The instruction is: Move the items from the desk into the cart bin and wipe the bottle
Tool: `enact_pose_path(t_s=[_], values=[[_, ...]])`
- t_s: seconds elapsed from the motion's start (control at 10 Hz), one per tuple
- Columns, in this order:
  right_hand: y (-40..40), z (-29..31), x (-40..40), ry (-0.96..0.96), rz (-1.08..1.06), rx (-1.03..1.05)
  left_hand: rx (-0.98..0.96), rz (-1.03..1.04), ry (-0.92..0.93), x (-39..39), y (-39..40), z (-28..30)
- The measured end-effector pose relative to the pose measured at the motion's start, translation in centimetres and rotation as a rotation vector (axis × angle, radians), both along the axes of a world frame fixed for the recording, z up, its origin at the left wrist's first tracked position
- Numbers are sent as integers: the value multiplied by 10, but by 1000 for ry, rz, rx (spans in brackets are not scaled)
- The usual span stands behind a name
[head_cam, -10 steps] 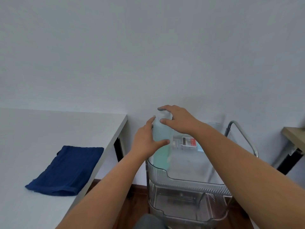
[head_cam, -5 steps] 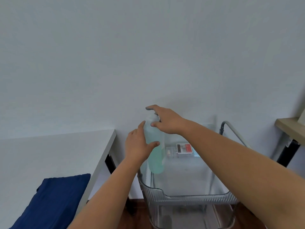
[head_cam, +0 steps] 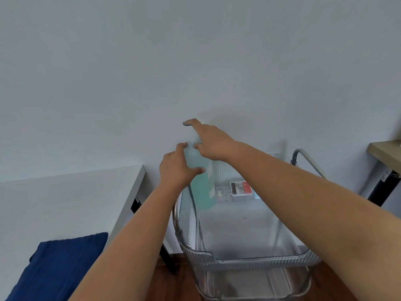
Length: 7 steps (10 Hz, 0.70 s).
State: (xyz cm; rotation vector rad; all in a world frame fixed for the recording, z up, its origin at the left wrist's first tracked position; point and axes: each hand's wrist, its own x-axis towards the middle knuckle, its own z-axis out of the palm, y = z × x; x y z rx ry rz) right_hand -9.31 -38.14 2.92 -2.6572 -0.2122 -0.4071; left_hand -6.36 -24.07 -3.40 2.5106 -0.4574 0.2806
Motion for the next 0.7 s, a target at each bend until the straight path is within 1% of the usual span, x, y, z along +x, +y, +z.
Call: enact_pose_path(t_s=[0.2,0.4,0.5,0.6,0.7], values=[[-1,-4,10,-15,-27,-30,-9,8,-19,6,-3,-2],[-4,-6,3,20,5,63,23,10,-15,0,0,-2],[-7,3,-20,14,38,171,41,10,60,-3,2,-3],[-17,17,-62,-107,26,333,22,-6,150,-6,8,-7],[-39,35,-123,-302,54,669,66,-3,175,-16,14,-13]])
